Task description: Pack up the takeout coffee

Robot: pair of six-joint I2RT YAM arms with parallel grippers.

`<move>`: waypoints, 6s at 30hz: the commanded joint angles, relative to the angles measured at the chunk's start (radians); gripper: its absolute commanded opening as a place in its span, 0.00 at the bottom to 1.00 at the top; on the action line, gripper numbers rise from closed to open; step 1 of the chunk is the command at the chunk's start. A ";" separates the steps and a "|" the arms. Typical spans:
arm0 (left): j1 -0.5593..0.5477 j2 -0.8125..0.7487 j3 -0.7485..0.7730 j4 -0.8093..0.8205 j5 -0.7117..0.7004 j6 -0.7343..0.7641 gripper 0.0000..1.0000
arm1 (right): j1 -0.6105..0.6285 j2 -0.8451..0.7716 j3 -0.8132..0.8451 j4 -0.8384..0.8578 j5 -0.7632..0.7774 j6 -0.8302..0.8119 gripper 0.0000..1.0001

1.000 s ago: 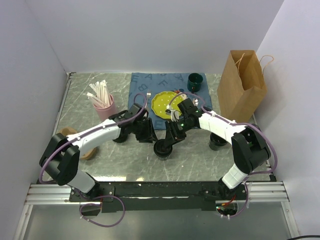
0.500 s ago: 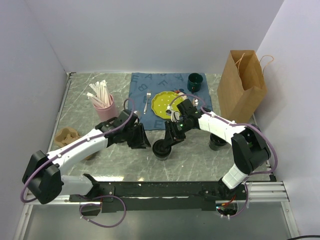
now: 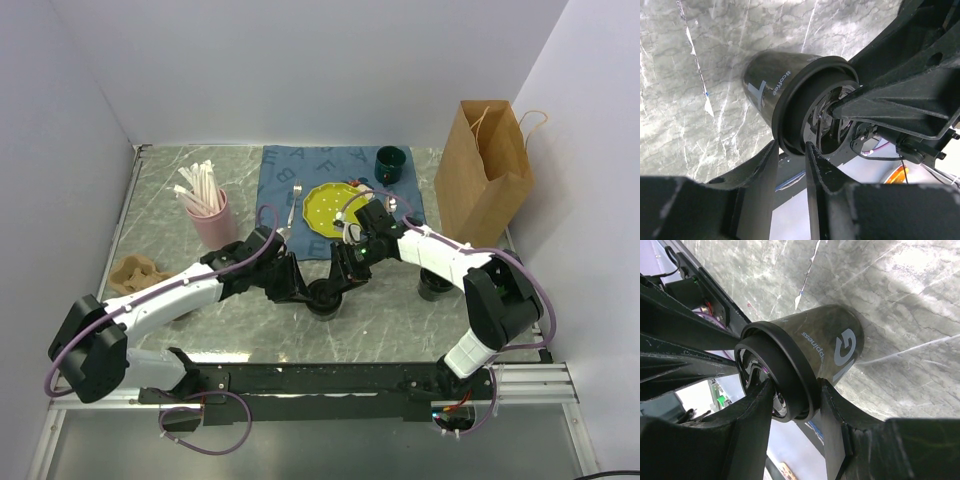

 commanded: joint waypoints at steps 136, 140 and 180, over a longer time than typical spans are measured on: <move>0.020 0.048 0.196 -0.170 -0.176 0.077 0.64 | -0.034 -0.016 0.156 -0.155 0.015 -0.150 0.69; 0.020 0.051 0.197 -0.152 -0.160 0.112 0.65 | -0.047 -0.050 0.161 -0.179 0.042 -0.121 0.67; 0.012 0.097 -0.025 -0.041 -0.122 0.062 0.55 | -0.080 -0.088 -0.190 0.090 0.061 -0.009 0.22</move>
